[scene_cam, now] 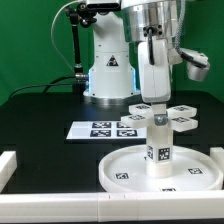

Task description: Assemble round table

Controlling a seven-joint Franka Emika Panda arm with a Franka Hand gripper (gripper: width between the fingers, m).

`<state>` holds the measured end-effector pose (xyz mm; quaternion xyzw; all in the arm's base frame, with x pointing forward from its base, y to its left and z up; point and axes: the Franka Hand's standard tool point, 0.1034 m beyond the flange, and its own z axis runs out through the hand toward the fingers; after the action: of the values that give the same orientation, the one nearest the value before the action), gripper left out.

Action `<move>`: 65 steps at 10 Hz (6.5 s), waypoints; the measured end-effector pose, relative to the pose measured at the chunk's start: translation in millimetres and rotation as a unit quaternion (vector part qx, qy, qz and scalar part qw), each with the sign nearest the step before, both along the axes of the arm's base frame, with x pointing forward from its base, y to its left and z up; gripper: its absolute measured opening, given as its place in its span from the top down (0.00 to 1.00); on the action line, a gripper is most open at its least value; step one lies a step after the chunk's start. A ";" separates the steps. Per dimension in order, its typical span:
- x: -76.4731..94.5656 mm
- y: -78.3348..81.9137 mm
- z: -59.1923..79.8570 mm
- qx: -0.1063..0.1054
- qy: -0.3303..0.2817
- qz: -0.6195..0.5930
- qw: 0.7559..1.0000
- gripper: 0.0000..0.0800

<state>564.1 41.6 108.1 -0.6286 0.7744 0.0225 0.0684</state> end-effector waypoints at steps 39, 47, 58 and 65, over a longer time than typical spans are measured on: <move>5.1 -2.5 14.9 -0.042 -0.058 0.995 0.063 0.19; -3.6 -12.0 -1.5 -0.029 -0.055 0.996 0.065 0.19; 1.4 -11.6 -1.6 -0.032 -0.053 0.994 0.086 0.19; 0.3 -1.2 -1.8 -0.036 -0.050 0.986 0.155 0.19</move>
Offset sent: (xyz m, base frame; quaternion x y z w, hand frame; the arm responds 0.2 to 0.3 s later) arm 0.0000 0.0000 0.0000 0.0000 0.0000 0.0000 1.0000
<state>564.3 40.4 106.3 -0.8645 -0.5024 0.0114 0.0047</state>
